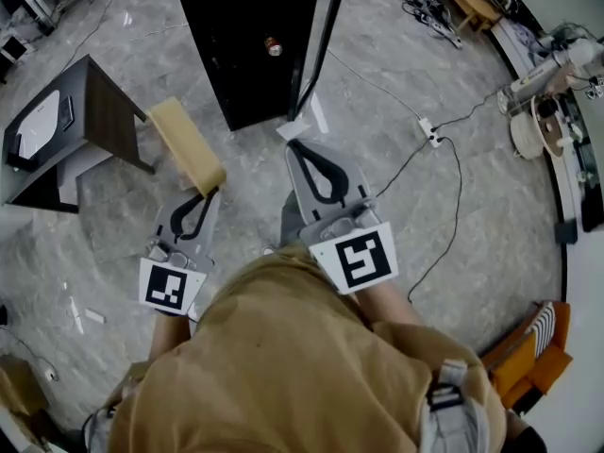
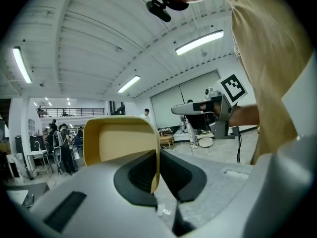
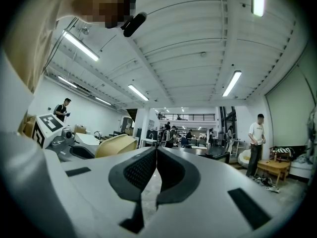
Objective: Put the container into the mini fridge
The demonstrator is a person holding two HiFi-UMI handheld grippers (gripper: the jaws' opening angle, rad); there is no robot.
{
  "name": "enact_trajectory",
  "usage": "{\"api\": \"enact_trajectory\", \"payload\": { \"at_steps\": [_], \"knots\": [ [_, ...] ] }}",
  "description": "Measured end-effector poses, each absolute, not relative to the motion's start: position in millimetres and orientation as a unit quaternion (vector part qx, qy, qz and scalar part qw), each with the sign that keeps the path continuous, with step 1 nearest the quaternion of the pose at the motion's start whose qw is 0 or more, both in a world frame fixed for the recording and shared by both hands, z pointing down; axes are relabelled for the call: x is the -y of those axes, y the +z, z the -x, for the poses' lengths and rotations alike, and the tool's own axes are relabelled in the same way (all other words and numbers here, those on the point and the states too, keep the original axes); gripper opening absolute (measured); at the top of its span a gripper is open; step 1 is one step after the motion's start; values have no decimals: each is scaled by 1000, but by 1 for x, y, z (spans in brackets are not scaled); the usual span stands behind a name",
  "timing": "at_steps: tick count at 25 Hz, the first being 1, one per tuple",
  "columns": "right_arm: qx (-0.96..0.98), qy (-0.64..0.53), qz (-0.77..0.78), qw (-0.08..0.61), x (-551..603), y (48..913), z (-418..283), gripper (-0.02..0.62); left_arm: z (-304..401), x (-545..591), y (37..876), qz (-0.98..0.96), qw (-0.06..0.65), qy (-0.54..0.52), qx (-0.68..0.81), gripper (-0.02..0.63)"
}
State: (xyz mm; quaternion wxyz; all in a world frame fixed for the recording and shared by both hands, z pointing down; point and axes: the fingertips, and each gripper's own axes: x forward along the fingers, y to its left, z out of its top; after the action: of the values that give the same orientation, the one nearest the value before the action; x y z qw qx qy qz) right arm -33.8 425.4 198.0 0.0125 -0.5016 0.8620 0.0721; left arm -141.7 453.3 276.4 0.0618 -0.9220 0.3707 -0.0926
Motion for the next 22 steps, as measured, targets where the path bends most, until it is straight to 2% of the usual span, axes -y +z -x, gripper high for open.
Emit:
{"api": "enact_trajectory", "payload": {
  "at_steps": [12, 22],
  "knots": [
    [-871, 66, 487, 14, -331, 215, 12, 2, 130, -367, 284, 908, 62, -99, -402, 15],
    [-884, 58, 463, 17, -201, 214, -41, 2, 70, -246, 279, 899, 52, -103, -423, 15]
  ]
}}
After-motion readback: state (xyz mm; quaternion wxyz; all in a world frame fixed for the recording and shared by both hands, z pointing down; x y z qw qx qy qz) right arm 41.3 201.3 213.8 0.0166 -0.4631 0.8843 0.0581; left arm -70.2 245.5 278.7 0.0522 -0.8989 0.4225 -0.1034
